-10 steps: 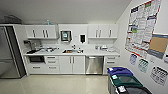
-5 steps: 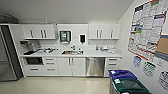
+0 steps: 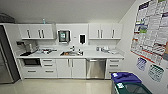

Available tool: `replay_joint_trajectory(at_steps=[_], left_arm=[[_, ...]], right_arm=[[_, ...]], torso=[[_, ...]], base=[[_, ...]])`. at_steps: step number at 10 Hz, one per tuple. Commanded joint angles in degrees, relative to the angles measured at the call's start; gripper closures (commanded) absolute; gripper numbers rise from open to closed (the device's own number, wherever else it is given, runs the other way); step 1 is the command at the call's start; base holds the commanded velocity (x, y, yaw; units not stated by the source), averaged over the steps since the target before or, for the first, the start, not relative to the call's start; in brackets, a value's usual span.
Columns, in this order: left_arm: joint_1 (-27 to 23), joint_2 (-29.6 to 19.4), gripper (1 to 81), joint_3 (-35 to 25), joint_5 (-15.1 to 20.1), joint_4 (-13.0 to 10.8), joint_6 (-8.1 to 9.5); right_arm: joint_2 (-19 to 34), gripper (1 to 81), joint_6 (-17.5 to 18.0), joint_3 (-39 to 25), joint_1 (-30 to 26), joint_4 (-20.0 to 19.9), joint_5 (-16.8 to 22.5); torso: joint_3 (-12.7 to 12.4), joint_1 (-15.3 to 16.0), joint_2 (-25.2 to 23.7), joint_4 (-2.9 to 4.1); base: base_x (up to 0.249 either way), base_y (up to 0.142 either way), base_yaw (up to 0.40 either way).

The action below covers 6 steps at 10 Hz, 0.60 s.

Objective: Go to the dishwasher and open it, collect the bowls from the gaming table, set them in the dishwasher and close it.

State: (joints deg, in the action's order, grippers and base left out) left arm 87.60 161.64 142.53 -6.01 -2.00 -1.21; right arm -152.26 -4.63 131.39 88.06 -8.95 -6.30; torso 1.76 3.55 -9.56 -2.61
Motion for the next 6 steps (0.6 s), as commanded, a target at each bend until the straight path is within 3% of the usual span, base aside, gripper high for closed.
replay_joint_trajectory(at_steps=[1,6], left_arm=[[-3.4,-0.9,1.0,-0.1,2.5,-0.4,0.15],[-3.4,-0.5,1.0,-0.1,2.6,-0.5,0.15]], right_arm=[[1.1,1.0,0.0,-0.4,-3.4,0.6,2.7],[0.9,1.0,-0.5,-0.9,-3.4,0.8,2.7]], torso=[[0.0,0.0,0.0,0.0],[0.0,0.0,0.0,0.0]], base=[[0.178,0.0,0.0],[0.131,0.0,0.0]])
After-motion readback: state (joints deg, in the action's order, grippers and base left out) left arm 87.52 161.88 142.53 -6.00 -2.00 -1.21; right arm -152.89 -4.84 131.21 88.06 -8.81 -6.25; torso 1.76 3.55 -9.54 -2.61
